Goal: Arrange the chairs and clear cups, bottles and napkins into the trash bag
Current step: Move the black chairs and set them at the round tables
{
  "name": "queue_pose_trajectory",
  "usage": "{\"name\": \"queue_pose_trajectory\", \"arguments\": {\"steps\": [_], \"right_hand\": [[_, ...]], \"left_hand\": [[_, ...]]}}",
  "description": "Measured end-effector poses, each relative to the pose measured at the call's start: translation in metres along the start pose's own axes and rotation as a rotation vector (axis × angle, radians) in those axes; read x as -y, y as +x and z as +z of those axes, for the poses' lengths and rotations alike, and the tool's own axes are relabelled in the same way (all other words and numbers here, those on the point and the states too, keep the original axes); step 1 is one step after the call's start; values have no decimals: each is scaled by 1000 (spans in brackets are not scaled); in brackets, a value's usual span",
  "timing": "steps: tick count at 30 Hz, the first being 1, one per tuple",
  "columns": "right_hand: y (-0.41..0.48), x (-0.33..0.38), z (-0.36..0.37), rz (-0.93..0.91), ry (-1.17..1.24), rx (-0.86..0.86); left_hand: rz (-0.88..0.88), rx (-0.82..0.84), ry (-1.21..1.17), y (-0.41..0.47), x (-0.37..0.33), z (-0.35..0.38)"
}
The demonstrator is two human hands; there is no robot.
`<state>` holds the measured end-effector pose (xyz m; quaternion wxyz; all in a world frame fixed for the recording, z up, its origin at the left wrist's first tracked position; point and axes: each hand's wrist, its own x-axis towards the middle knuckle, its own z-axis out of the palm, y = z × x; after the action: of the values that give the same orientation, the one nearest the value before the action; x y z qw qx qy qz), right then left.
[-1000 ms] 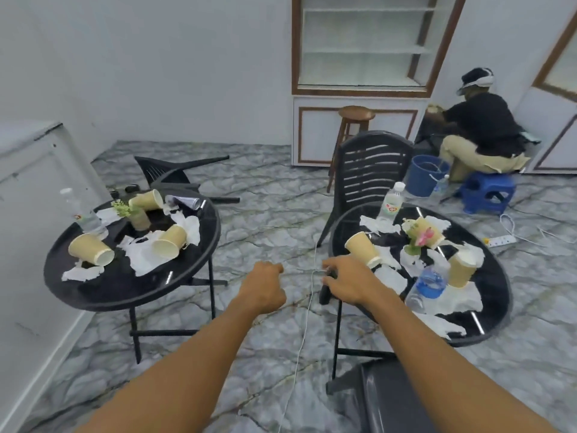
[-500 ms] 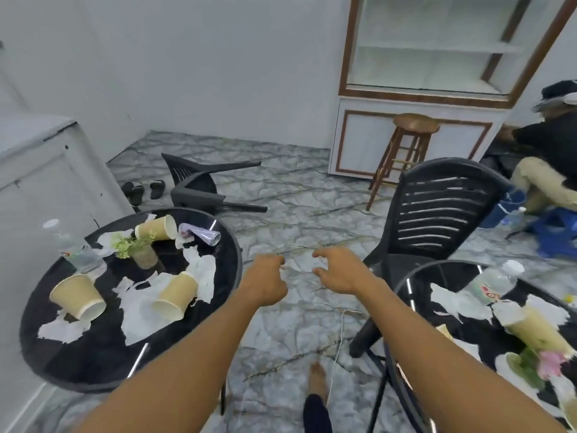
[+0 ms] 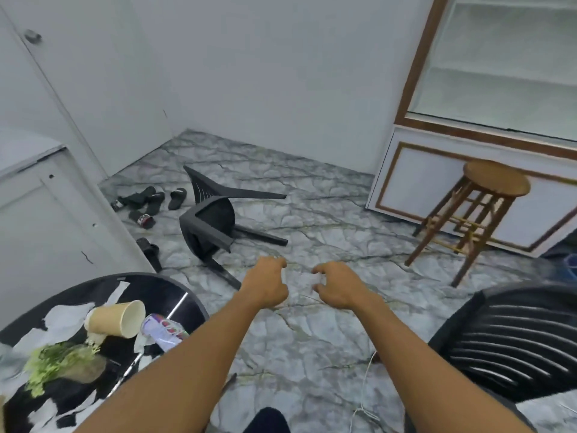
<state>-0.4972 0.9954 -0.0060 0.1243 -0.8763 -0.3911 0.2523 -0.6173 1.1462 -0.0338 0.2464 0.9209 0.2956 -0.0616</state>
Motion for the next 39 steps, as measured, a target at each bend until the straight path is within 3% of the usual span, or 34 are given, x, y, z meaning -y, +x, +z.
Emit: {"name": "queue_pose_trajectory", "arguments": {"steps": [12,22,31,39], "right_hand": [[309,2,-87,-78,-98,133],[564,35,-138,-292,-137,250],[745,120,-140,-550,-300,465],[901,188,-86,-576,-406,546]], "left_hand": [[-147,10,-130,280,60,-61],[-372,-61,-193,467,123,-115],[-661,-92,-285,558,201,-158],[-774,-3,-357,658,342,-168]]}}
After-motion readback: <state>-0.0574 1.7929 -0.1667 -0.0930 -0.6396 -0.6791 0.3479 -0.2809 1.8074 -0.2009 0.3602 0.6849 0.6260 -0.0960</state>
